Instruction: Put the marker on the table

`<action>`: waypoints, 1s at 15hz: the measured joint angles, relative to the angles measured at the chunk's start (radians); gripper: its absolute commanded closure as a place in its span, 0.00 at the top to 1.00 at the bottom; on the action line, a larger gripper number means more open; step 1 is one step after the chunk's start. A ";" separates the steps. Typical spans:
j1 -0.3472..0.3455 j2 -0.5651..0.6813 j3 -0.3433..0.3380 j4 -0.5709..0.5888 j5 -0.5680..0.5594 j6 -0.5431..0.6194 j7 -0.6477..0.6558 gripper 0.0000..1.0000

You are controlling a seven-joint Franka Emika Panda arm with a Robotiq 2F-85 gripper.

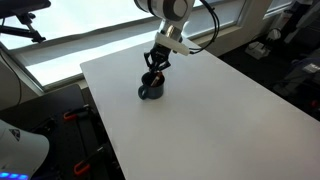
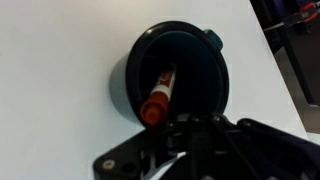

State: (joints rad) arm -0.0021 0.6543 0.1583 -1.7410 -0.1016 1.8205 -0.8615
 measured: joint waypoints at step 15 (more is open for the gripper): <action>0.003 0.029 0.000 0.043 -0.002 -0.037 0.003 1.00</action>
State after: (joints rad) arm 0.0012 0.6835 0.1583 -1.6978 -0.1032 1.7840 -0.8581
